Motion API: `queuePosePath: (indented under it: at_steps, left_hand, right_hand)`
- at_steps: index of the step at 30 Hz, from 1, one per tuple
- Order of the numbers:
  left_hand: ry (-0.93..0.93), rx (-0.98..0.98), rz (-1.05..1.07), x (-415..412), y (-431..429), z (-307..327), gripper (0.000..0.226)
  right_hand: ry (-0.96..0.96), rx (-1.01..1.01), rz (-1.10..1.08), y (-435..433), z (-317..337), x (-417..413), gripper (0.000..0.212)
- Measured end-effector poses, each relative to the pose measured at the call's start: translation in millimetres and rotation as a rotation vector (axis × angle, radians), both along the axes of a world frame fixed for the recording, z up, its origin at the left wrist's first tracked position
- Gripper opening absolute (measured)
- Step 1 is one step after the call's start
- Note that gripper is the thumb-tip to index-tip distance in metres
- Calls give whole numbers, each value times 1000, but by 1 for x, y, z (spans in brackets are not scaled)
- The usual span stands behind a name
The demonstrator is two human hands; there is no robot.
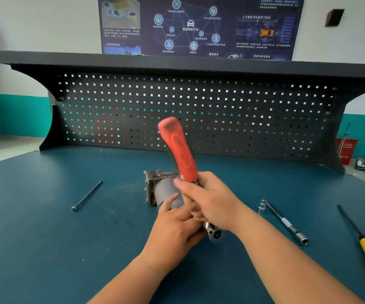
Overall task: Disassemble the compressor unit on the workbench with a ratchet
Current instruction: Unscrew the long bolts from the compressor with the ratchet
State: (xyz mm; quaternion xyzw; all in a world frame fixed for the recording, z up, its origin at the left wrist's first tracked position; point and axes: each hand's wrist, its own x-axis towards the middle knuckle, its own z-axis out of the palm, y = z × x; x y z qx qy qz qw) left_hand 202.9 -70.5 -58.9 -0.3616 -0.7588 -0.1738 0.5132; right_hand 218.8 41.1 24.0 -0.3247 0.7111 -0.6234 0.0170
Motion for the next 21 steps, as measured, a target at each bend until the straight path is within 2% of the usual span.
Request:
queuePosePath:
  at_steps: [2, 6, 8, 9, 12, 14, 18, 21]
  left_hand:
    - [-46, -34, 20, 2, 0, 0, 23]
    - [-154, -51, 23, 4, -1, 3, 25]
    - [-167, -68, 16, 4, -2, 3, 20]
    - [-174, -67, 8, 5, -2, 3, 20]
    - [-184, -22, 2, 5, -2, 4, 24]
    - [-155, -8, 16, 3, -1, 2, 19]
    - [-111, 27, 41, -1, 0, -3, 17]
    - [-38, 48, 10, -2, 1, -2, 19]
  right_hand:
    - [-145, -346, -81, 9, -4, 1, 47]
    - [-549, -1271, -447, 24, -40, 3, 41]
    - [-706, -1498, -542, 24, -55, 8, 36]
    - [-717, -1521, -550, 22, -57, 9, 35]
    - [-572, -1404, -544, 16, -44, 9, 31]
    - [-428, -1230, -533, 13, -35, 8, 33]
    - [-163, -709, -353, 3, -22, 6, 50]
    - [77, -201, -164, -5, -12, 6, 36]
